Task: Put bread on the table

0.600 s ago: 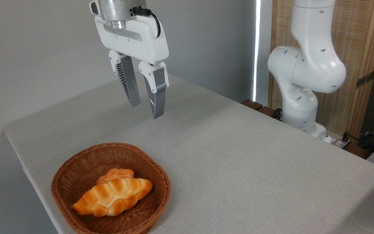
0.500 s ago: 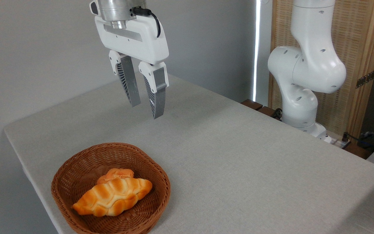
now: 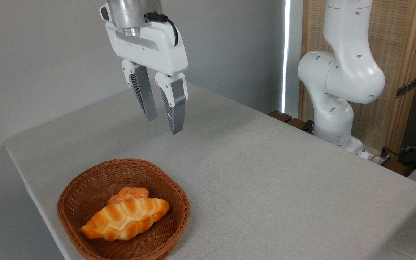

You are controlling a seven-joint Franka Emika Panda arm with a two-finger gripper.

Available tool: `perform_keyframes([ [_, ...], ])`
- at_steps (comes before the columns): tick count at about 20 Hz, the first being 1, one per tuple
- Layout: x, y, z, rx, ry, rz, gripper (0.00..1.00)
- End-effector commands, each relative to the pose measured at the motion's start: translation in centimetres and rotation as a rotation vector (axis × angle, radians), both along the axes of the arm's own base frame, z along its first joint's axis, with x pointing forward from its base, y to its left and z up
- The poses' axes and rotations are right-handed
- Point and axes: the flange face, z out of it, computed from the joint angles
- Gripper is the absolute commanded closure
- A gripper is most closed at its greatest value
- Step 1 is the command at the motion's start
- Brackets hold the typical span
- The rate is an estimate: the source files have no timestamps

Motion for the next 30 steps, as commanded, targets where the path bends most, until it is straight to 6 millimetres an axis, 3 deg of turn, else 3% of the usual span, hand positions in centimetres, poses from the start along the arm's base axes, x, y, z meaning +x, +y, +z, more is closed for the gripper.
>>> perform_keyframes([
  [1,0.1,0.1,0.0,-0.001,-0.032,0.006,0.0],
  [5,1.4,-0.3,-2.2,-0.041,-0.131,0.01,0.0],
  [10,3.4,-0.2,-8.7,-0.102,-0.246,0.045,0.0],
  [12,4.8,1.1,-11.0,-0.101,-0.257,0.073,0.0],
  [19,6.8,3.5,-13.9,-0.095,-0.293,0.116,0.0],
  [22,7.6,3.3,-16.1,-0.093,-0.279,0.116,0.0],
  [29,8.2,2.8,-18.9,-0.092,-0.248,0.111,0.0],
  [30,8.2,2.7,-19.1,-0.092,-0.245,0.11,0.07],
])
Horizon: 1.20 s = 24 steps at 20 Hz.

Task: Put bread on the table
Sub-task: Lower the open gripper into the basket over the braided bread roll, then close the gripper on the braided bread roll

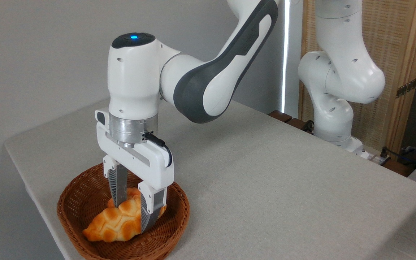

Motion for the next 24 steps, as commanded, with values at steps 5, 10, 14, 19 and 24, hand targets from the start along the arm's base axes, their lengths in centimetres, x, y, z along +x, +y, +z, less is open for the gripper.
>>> perform_keyframes([
  [5,0.4,-0.1,-0.8,-0.06,0.0,0.038,0.56],
  [10,0.4,-0.1,-0.9,-0.058,0.003,0.035,0.58],
  [14,0.5,-0.1,-0.6,-0.059,0.002,0.036,0.58],
  [19,0.4,0.3,0.5,-0.06,-0.001,0.046,0.58],
  [24,-0.4,1.6,8.2,-0.066,0.06,0.039,0.57],
])
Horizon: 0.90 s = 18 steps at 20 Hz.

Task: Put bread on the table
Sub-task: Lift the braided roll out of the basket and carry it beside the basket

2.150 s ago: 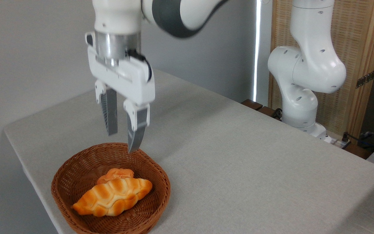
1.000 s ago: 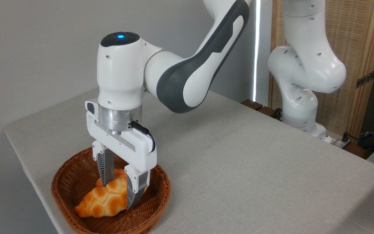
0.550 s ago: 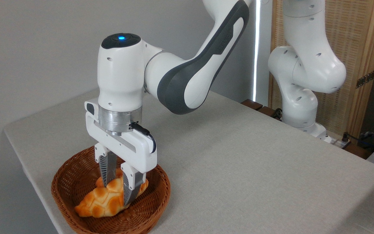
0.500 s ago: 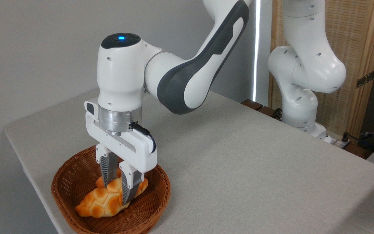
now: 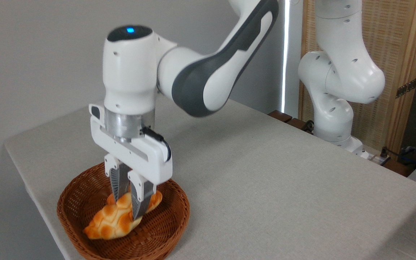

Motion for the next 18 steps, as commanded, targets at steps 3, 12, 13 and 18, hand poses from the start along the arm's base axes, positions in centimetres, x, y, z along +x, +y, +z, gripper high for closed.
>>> perform_keyframes([
  [3,-2.2,0.6,7.9,-0.025,0.032,-0.004,0.57],
  [12,-10.4,-3.7,10.1,-0.019,0.134,-0.118,0.56],
  [13,-12.1,-4.7,9.5,-0.017,0.149,-0.142,0.55],
  [18,-15.8,-7.3,6.8,0.0,0.212,-0.209,0.44],
])
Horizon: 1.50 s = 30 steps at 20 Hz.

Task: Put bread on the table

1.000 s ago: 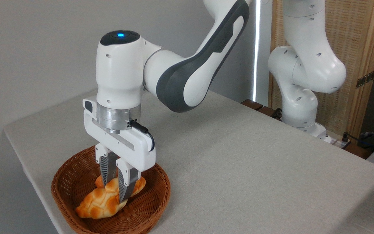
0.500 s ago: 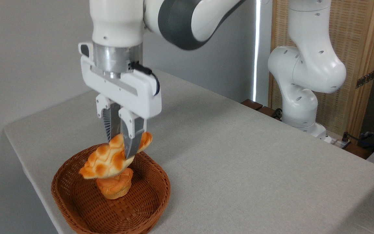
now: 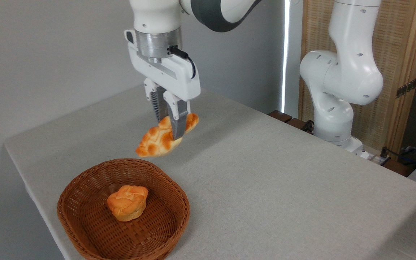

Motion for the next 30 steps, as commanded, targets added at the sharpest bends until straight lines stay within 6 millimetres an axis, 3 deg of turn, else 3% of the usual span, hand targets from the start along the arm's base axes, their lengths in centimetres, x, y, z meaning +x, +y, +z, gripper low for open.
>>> perform_keyframes([
  [1,-2.6,-1.2,-1.9,0.007,0.042,-0.044,0.35],
  [3,-2.7,-1.2,-2.7,0.02,0.054,-0.047,0.01],
  [21,-2.2,-0.9,-2.4,0.038,0.037,-0.044,0.0],
  [25,0.8,-0.9,1.0,0.028,0.003,-0.017,0.0],
  [30,4.8,1.0,6.3,0.032,0.028,0.03,0.0],
])
